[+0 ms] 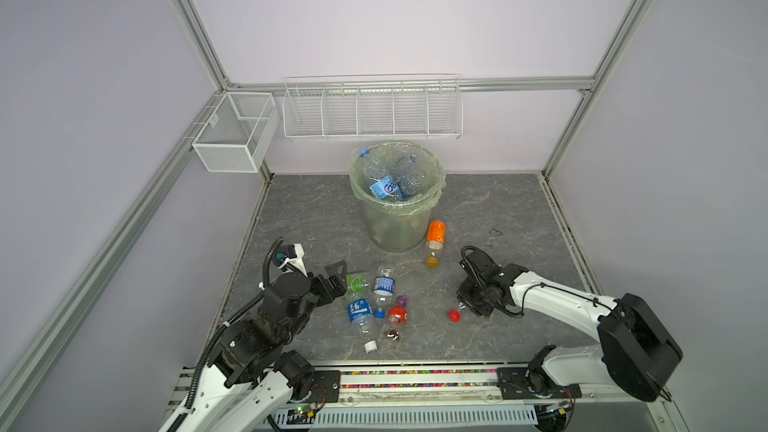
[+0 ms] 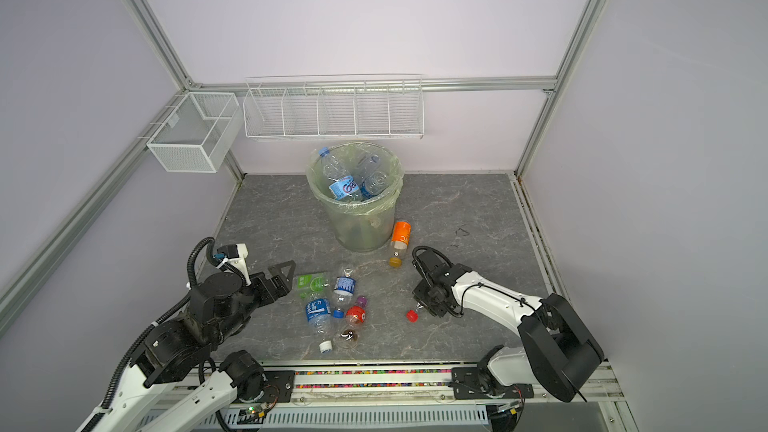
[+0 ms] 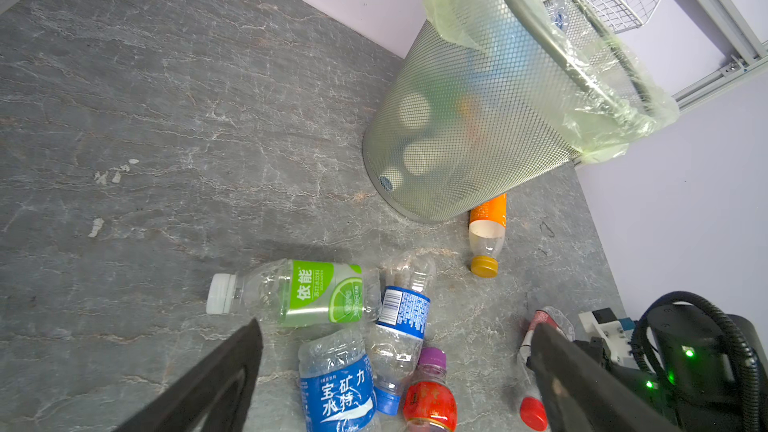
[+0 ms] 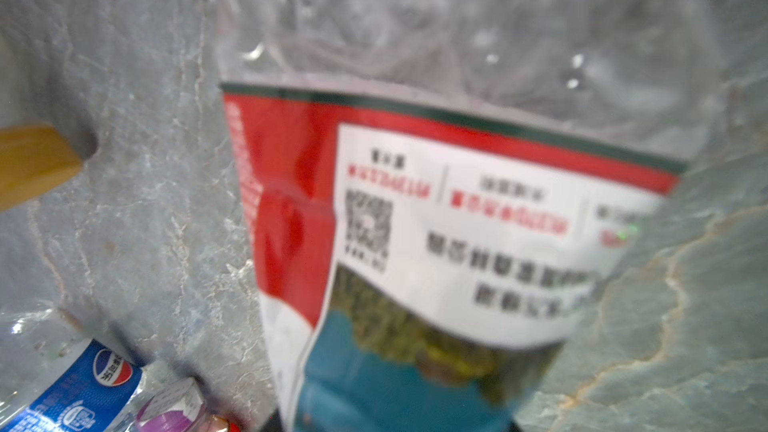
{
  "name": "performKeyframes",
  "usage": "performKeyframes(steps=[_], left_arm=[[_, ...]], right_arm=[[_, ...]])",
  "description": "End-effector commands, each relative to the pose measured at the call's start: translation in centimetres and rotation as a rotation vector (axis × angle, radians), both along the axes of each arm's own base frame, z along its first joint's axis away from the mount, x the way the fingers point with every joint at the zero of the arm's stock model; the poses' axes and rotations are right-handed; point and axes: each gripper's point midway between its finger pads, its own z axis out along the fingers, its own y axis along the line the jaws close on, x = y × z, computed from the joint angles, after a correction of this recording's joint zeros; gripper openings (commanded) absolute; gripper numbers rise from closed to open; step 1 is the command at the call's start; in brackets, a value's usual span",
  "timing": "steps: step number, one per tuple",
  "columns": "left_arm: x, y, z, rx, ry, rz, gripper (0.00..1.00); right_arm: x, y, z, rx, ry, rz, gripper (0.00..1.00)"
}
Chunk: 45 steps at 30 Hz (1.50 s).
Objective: Throw the plastic bottles in the bin
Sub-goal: 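Lower the right gripper and close it around the red-labelled bottle, then lift the red-labelled bottle with the right gripper toward the wastebasket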
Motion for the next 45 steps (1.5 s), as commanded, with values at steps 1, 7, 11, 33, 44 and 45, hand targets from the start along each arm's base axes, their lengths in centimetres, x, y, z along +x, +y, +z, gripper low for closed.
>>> performKeyframes(steps=[1, 7, 11, 33, 44, 45], left_arm=[[-0.1, 0.2, -0.5, 0.019, 0.013, 0.008, 1.0], [0.0, 0.2, -0.4, 0.017, 0.011, 0.007, 1.0], [0.0, 0.1, -0.5, 0.018, 0.013, 0.006, 1.0], [-0.3, 0.4, -0.9, 0.008, 0.022, 0.013, 1.0], [-0.5, 0.5, -1.4, 0.007, 0.03, 0.016, 1.0], [-0.5, 0.6, -1.5, 0.008, 0.032, 0.016, 1.0]], right_arm=[[-1.3, -1.6, -1.0, -0.064, 0.062, -0.03, 0.06], [-1.1, -1.4, -0.5, -0.059, 0.051, -0.017, 0.06], [-1.1, -1.4, -0.1, -0.053, 0.039, -0.012, 0.06], [1.8, 3.9, 12.3, -0.027, -0.436, 0.447, 0.06], [1.6, 6.3, 17.5, -0.018, -0.592, 0.629, 0.06], [1.6, 6.5, 17.9, -0.022, -0.599, 0.642, 0.07]])
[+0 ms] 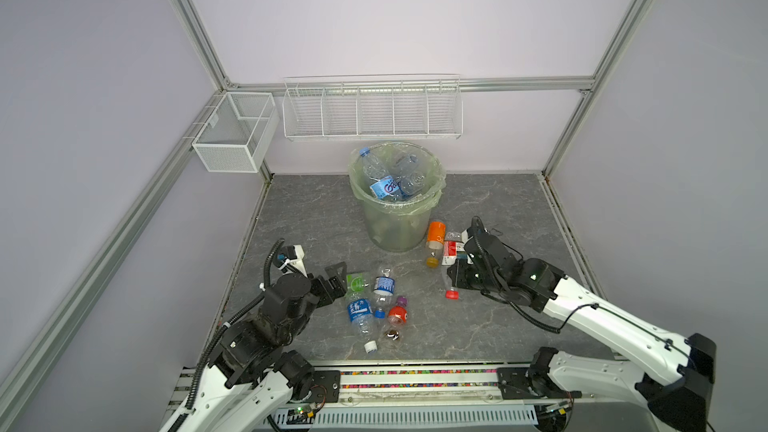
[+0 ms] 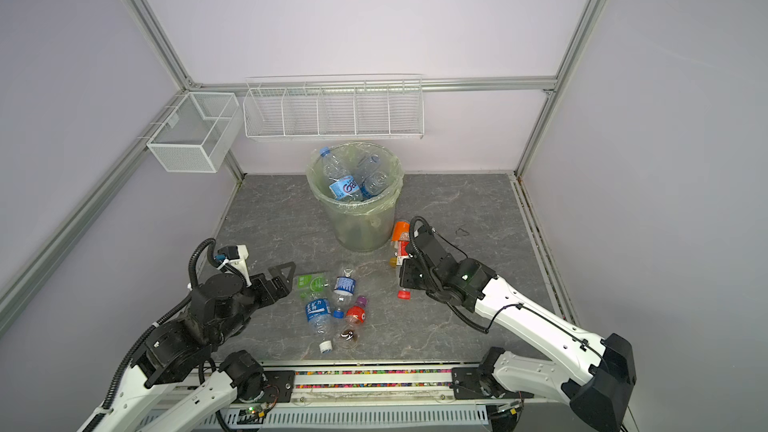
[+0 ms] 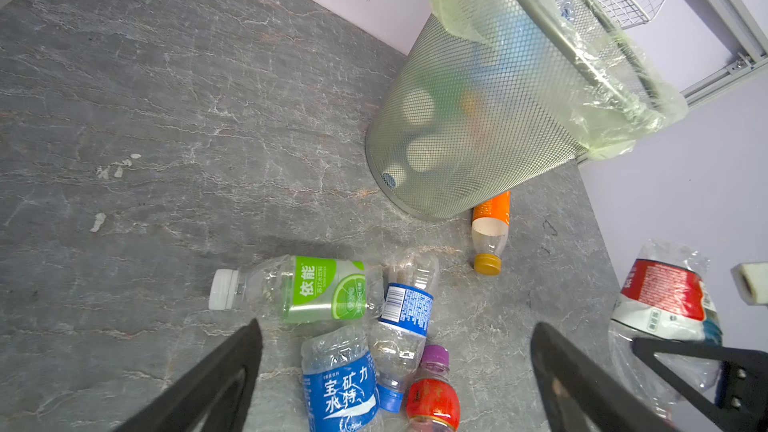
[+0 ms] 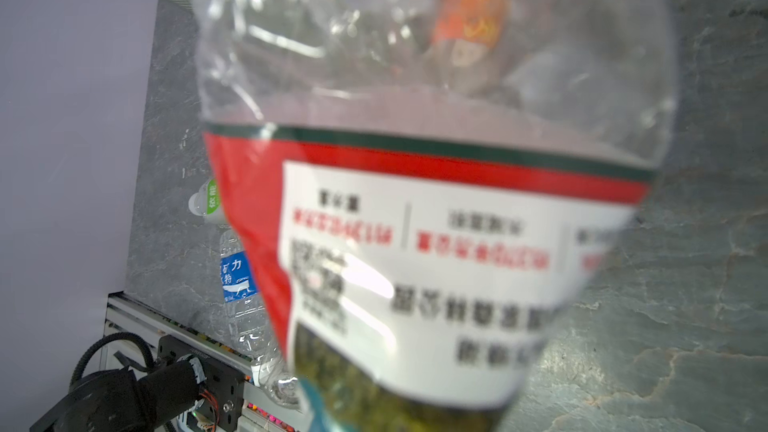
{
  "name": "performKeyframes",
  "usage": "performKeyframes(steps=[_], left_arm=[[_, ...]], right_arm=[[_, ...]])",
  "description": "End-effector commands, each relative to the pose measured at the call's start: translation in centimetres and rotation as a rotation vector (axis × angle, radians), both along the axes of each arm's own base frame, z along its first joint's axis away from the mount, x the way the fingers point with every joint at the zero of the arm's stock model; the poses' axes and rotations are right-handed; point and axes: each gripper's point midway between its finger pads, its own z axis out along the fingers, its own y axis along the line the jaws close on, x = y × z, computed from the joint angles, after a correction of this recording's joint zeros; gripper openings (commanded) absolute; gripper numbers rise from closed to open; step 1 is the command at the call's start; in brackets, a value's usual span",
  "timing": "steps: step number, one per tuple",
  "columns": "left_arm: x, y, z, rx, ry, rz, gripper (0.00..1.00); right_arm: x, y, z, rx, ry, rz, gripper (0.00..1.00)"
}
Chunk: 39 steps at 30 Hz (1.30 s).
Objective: Throw the plastic bottles in the bin
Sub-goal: 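Lift the red-labelled bottle with the right gripper toward the wastebasket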
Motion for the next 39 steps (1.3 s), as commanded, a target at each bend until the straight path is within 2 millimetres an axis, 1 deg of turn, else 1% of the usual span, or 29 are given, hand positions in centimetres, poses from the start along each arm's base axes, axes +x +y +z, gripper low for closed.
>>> performKeyframes(steps=[1, 10, 20, 23, 26, 30, 33, 38, 39], left_arm=[[-0.4, 0.5, -1.1, 0.012, 0.027, 0.014, 1.0], [-1.0, 0.9, -2.7, 0.004, 0.056, 0.025, 1.0], [-1.7, 0.9, -5.1, -0.008, 0.113, 0.021, 1.0], [-1.9, 0.8, -5.6, -0.022, 0.123, 0.019, 0.99], [-2.2, 0.5, -6.2, -0.043, 0.141, 0.009, 0.98], [-2.6, 0.0, -7.1, -0.053, 0.182, -0.016, 0.98], [-2.7, -0.3, -7.6, -0.058, 0.198, -0.023, 0.98], [-2.9, 0.0, -7.1, -0.066, 0.175, -0.023, 0.98], [-2.9, 0.0, -7.0, -0.069, 0.172, -0.024, 0.98]], right_arm=[[0.3, 0.5, 1.8, -0.035, -0.065, 0.061, 0.06], [1.5, 2.0, 5.8, -0.089, -0.154, 0.144, 0.07], [3.3, 2.8, 10.8, -0.135, -0.266, 0.17, 0.06], [4.0, 3.1, 12.4, -0.151, -0.305, 0.177, 0.07], [4.6, 3.4, 14.7, -0.155, -0.351, 0.185, 0.07], [5.2, 4.6, 17.3, -0.13, -0.394, 0.206, 0.07], [5.8, 5.6, 18.7, -0.111, -0.42, 0.223, 0.07], [6.9, 7.3, 20.3, -0.112, -0.434, 0.246, 0.07], [7.1, 7.8, 21.0, -0.096, -0.442, 0.251, 0.07]])
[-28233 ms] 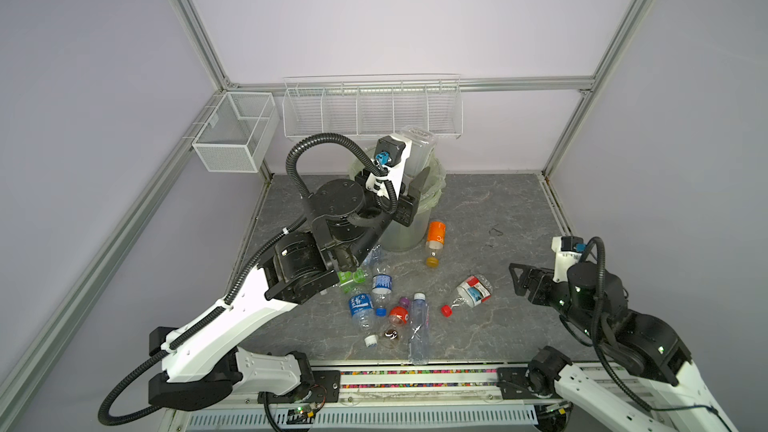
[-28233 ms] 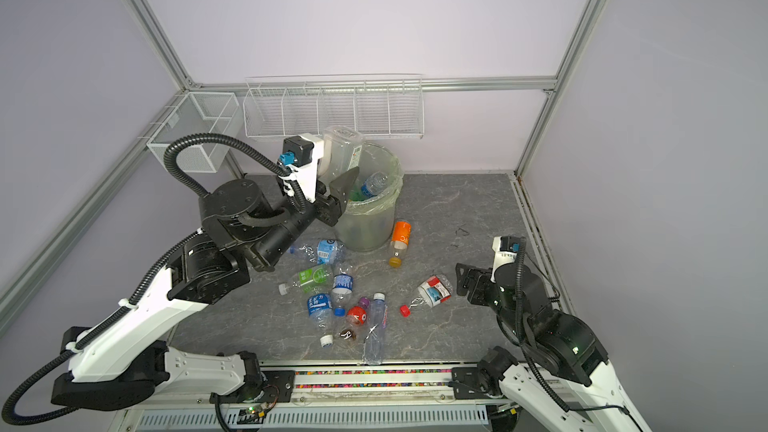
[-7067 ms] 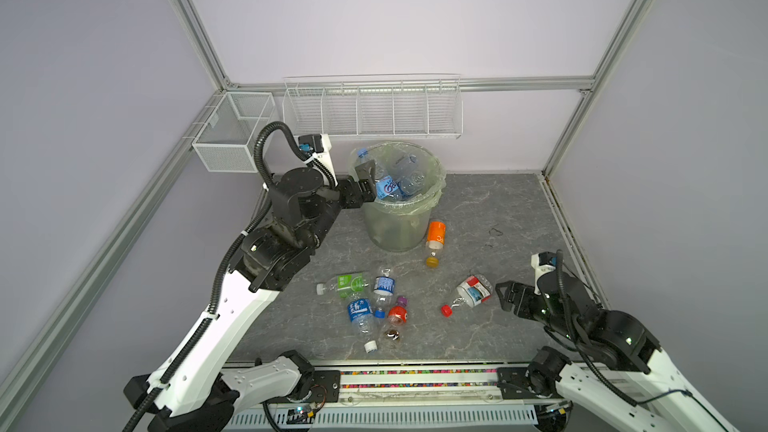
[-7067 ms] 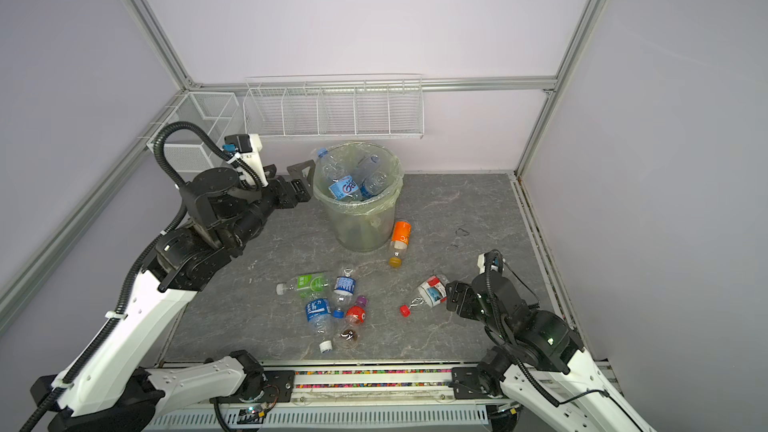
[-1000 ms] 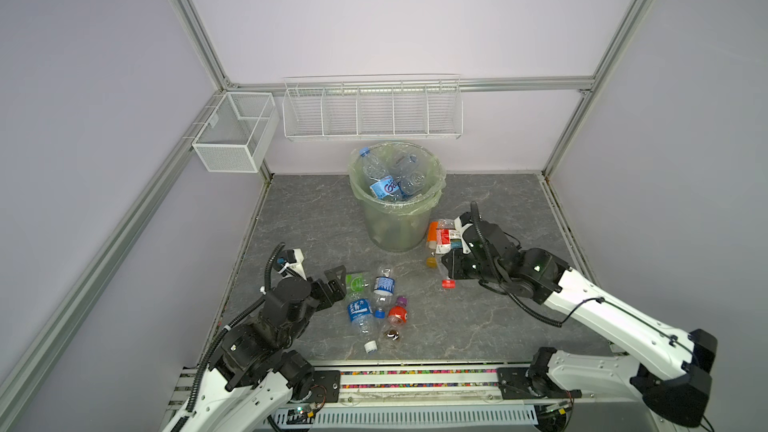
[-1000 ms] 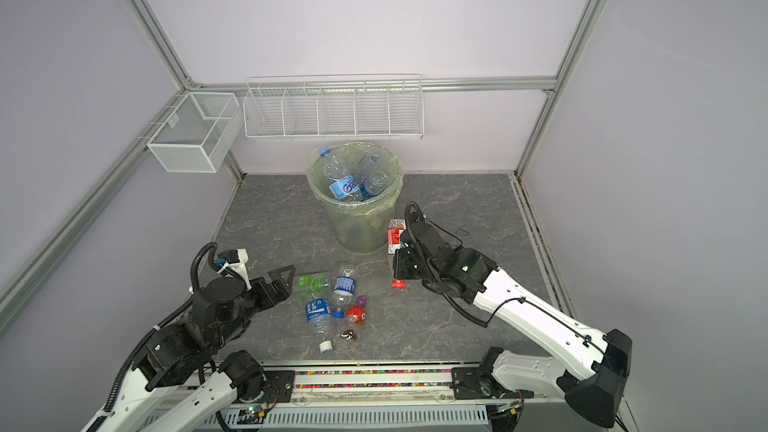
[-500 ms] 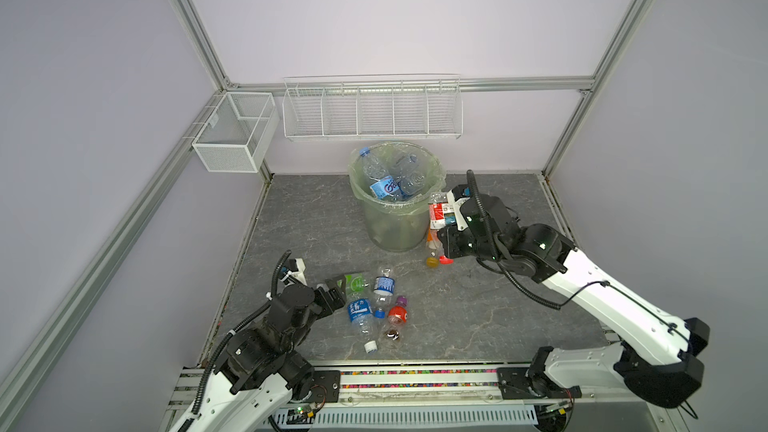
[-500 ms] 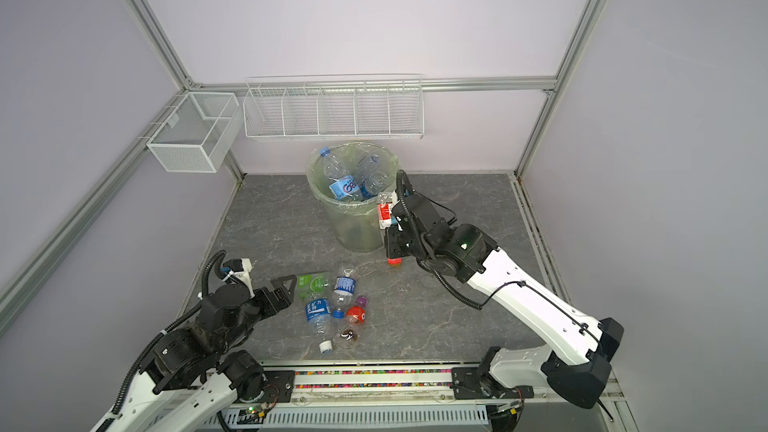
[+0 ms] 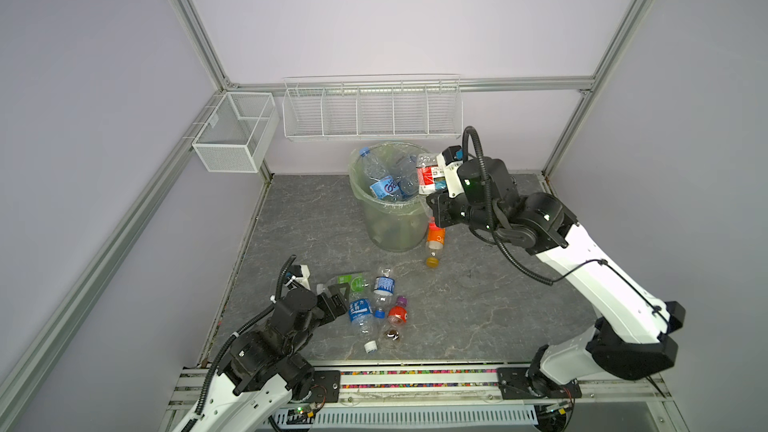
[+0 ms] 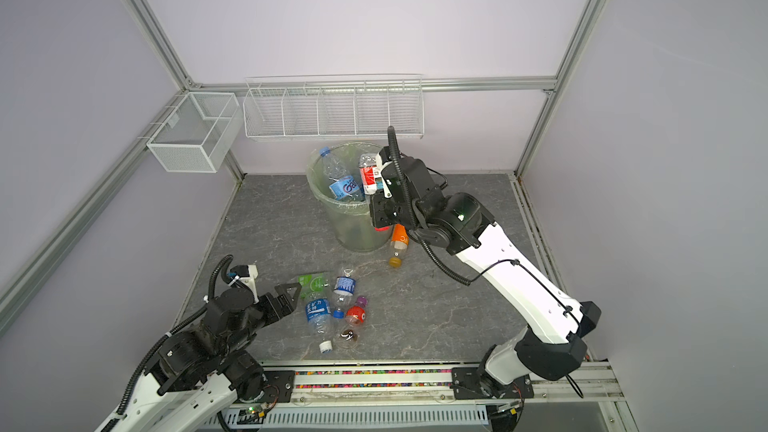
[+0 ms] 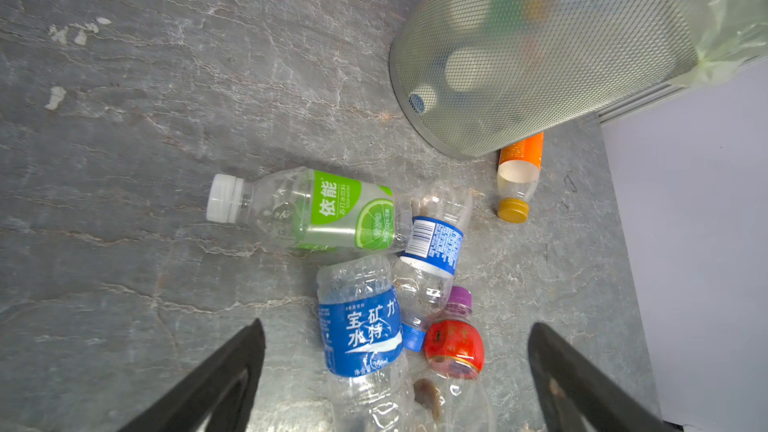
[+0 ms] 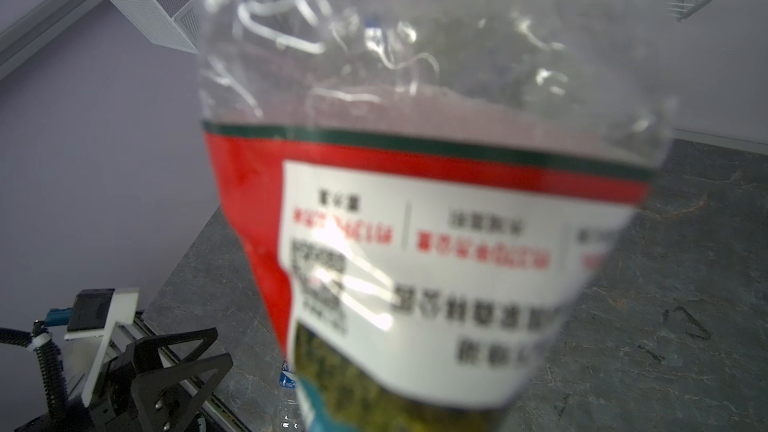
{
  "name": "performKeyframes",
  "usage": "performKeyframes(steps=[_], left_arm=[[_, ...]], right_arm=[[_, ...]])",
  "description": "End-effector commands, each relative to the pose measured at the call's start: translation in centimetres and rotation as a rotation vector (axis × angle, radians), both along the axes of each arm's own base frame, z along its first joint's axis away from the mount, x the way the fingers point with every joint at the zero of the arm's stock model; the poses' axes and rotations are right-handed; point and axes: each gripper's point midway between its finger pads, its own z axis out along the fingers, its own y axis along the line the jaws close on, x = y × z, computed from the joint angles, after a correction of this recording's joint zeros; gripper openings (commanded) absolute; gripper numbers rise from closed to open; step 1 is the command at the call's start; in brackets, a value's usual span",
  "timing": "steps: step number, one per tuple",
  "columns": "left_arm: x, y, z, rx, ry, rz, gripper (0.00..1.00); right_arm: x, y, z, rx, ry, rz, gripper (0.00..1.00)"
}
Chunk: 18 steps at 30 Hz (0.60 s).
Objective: Throw the plastic bottles in the bin
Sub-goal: 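Lift the red-labelled bottle with the right gripper toward the wastebasket, then carry the bottle over the wastebasket and open the right gripper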
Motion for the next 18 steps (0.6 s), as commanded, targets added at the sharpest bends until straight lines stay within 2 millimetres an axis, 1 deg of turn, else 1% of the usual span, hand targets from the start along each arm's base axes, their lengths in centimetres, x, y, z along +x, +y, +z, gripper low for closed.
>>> performKeyframes(steps=[1, 2, 4, 6, 7, 13, 16, 18], left_arm=[[-0.5, 0.3, -0.3, -0.005, 0.012, 0.006, 0.98], [-0.5, 0.3, -0.3, -0.006, 0.013, 0.003, 0.98], [-0.6, 0.2, -0.4, -0.009, 0.017, -0.003, 0.98], [-0.7, 0.1, -0.4, -0.013, 0.02, -0.006, 0.98], [-0.7, 0.1, -0.3, -0.015, 0.02, -0.008, 0.97], [-0.9, 0.3, 0.0, -0.029, 0.007, -0.007, 0.97], [-1.0, 0.4, 0.2, -0.033, 0.002, -0.006, 0.97], [-1.1, 0.3, 0.2, -0.034, 0.002, -0.009, 0.97]], right_arm=[[0.1, 1.5, 0.9, -0.007, -0.011, 0.054, 0.07], [-0.1, 1.6, 0.8, -0.015, 0.005, 0.064, 0.07], [0.1, 2.4, 1.8, 0.01, -0.001, 0.082, 0.07], [0.3, 2.9, 3.0, 0.027, -0.019, 0.091, 0.07], [0.6, 3.1, 3.3, 0.026, -0.022, 0.088, 0.06], [1.1, 3.4, 7.0, 0.077, -0.095, 0.088, 0.07], [1.6, 3.4, 8.1, 0.1, -0.139, 0.072, 0.07], [2.2, 3.3, 8.5, 0.107, -0.159, 0.053, 0.07]])
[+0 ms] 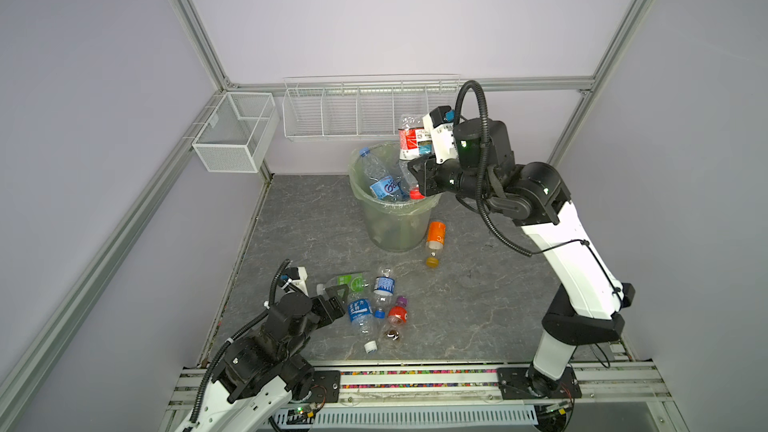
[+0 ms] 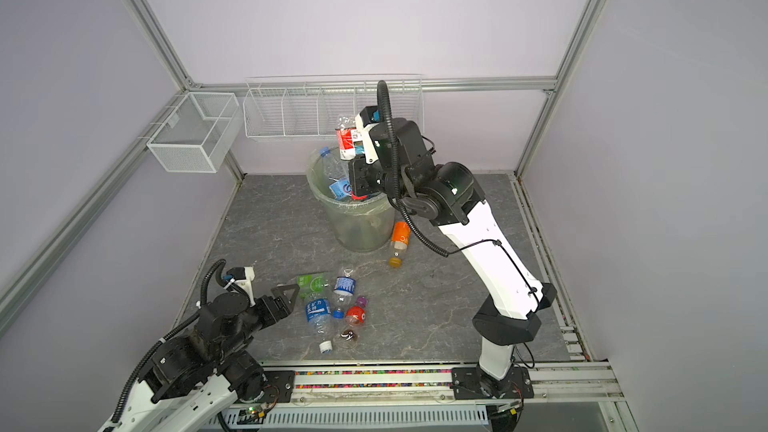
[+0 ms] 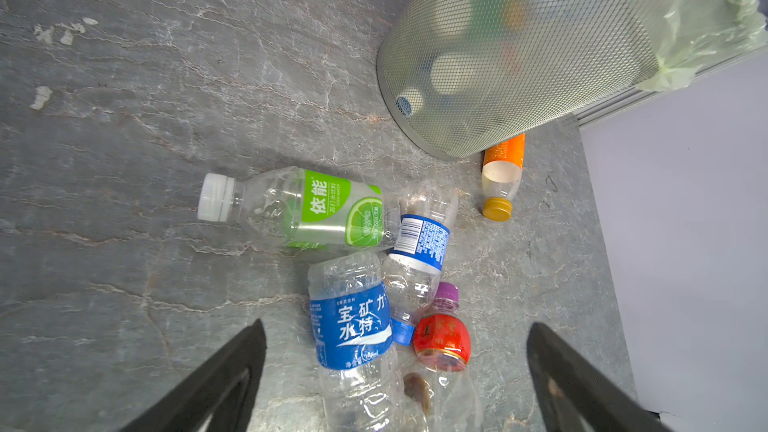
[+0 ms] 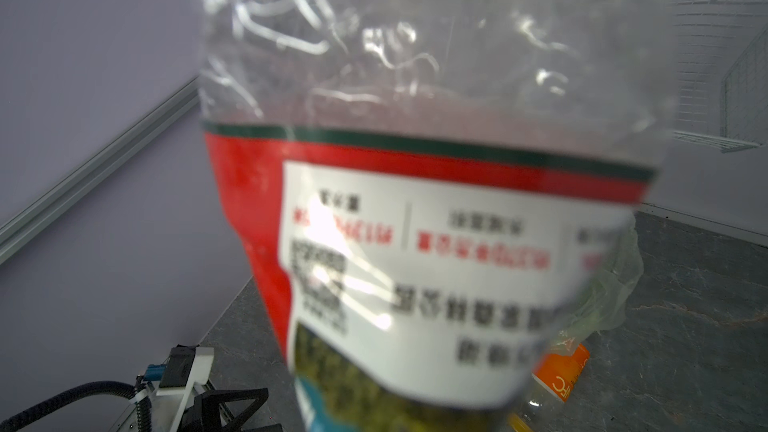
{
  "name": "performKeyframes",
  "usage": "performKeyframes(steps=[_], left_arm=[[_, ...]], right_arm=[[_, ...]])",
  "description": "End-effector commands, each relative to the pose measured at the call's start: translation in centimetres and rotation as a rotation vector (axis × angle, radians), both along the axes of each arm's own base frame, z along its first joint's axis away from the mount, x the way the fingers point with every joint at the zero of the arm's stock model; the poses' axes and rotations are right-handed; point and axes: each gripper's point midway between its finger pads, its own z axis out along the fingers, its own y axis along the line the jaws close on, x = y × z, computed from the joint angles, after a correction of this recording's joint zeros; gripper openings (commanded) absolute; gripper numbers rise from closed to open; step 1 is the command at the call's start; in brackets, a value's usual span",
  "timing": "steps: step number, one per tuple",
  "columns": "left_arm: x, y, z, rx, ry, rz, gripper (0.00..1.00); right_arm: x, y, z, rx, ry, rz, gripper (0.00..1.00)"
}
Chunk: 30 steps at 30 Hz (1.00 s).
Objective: Throw the plastic bottles in the bin
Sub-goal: 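Carry the bottle over the wastebasket and open the right gripper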
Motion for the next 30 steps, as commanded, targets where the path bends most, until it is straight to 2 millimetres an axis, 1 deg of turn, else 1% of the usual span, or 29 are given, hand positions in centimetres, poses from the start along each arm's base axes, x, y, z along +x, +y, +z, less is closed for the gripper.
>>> performKeyframes(steps=[1, 4, 6, 9, 12, 14, 15, 16, 17, 18, 19, 20, 21, 22, 24, 26, 30], left_arm=[[-0.5, 0.2, -0.2, -0.002, 0.02, 0.002, 0.97], [-0.5, 0.2, -0.3, -0.002, 0.023, 0.002, 0.97], [-0.5, 0.3, -0.2, -0.003, 0.021, 0.002, 0.97], [-0.6, 0.2, -0.3, -0.006, 0.023, 0.001, 0.97], [-0.6, 0.2, -0.2, -0.011, 0.024, 0.003, 0.97], [-0.6, 0.3, -0.1, -0.016, 0.021, 0.005, 0.97], [-0.6, 0.3, 0.0, -0.022, 0.018, 0.006, 0.97], [-0.7, 0.3, 0.1, -0.026, 0.016, 0.007, 0.97], [-0.7, 0.3, 0.2, -0.03, 0.012, 0.006, 0.97], [-0.7, 0.4, 0.3, -0.03, 0.012, 0.009, 0.97], [-0.8, 0.5, 0.4, -0.027, 0.009, 0.01, 0.96], [-0.9, 0.7, 0.6, -0.023, 0.007, 0.012, 0.97], [-1.0, 0.8, 0.7, -0.019, 0.005, 0.014, 0.97], [-1.0, 1.0, 0.8, -0.016, 0.001, 0.016, 0.97], [-1.0, 1.0, 0.9, -0.019, -0.004, 0.016, 0.97], [-0.9, 0.8, 0.8, -0.017, -0.001, 0.013, 0.97], [-0.7, 0.4, 0.7, -0.02, 0.008, 0.006, 0.97]], right_arm=[[0.8, 0.0, 0.8, 0.003, -0.048, -0.019, 0.07], [2.2, 0.0, 0.6, 0.018, -0.045, -0.042, 0.06], [3.4, 0.0, -0.1, 0.03, -0.019, -0.05, 0.07], [5.8, 0.4, -1.1, 0.072, 0.016, -0.062, 0.07], [8.7, 0.6, -4.1, 0.069, 0.089, -0.091, 0.07], [10.8, 0.6, -7.0, 0.053, 0.152, -0.123, 0.07], [11.8, 0.5, -8.4, 0.05, 0.19, -0.135, 0.12], [12.7, 0.4, -10.0, 0.049, 0.239, -0.15, 0.31], [13.2, -0.1, -11.7, 0.03, 0.294, -0.183, 0.53], [13.6, -0.7, -12.5, 0.01, 0.315, -0.224, 0.7], [13.7, -1.8, -13.0, -0.032, 0.318, -0.288, 0.83], [13.5, -2.3, -12.8, -0.059, 0.296, -0.316, 0.98], [13.2, -2.3, -12.2, -0.068, 0.269, -0.323, 0.91], [12.8, -2.3, -11.3, -0.06, 0.238, -0.324, 0.88], [12.1, -2.3, -9.6, -0.025, 0.187, -0.315, 0.88], [11.5, -3.0, -7.8, 0.011, 0.147, -0.322, 0.88], [9.8, -4.0, -6.0, 0.028, 0.116, -0.322, 0.88]])
